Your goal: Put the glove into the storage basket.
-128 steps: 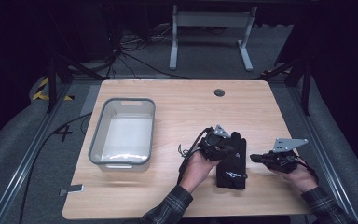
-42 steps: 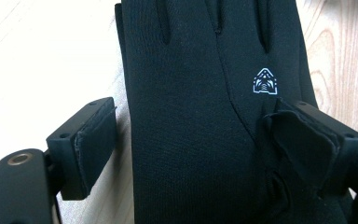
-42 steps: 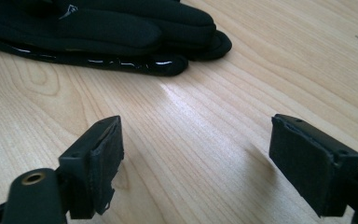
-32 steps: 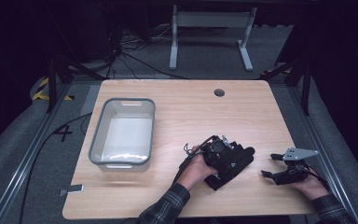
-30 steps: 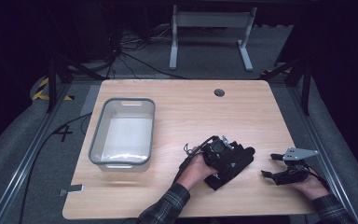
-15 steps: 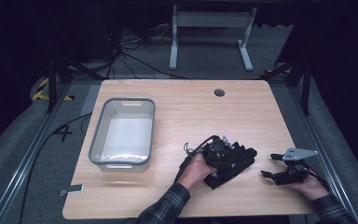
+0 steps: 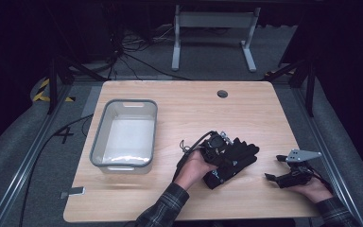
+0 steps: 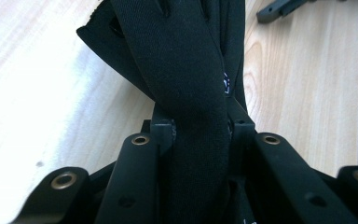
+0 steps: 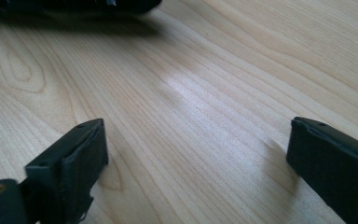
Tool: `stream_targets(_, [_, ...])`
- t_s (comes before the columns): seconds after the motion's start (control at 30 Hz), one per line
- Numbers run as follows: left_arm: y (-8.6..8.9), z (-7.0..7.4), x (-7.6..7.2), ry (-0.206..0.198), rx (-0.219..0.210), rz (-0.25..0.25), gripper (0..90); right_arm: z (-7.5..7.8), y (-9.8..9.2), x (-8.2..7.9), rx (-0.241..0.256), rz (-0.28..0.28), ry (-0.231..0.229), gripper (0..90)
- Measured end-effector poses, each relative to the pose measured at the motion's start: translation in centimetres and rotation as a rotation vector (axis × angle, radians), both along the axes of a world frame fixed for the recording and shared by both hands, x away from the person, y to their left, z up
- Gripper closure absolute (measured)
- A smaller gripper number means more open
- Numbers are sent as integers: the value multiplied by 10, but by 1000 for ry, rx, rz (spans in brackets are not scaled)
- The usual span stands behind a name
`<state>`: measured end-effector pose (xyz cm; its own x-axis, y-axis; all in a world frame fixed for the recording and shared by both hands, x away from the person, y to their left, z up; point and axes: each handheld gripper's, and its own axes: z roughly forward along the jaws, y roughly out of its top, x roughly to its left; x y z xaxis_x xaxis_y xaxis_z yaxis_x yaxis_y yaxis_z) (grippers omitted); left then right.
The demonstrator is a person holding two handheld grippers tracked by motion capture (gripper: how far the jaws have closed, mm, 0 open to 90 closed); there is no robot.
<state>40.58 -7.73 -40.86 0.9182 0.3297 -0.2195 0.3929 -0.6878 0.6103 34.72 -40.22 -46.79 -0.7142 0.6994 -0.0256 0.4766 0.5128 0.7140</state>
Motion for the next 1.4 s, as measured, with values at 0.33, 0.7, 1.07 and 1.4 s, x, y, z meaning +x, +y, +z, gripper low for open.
stream_targets(0.33, [27, 22, 8, -10, -30, 67, 721, -1, 1, 0, -7, -2, 8, 1])
stream_targets(0.7, [62, 47, 18, -14, -57, 133, 719, -1, 1, 1, -6, -2, 8, 2])
stream_targets(1.07, [105, 66, 23, -42, -61, 216, 718, -1, 1, 1, -6, -2, 8, 2])
stream_targets(1.4, [148, 77, 23, -67, -65, 308, 718, -1, 1, 1, -6, -2, 8, 2])
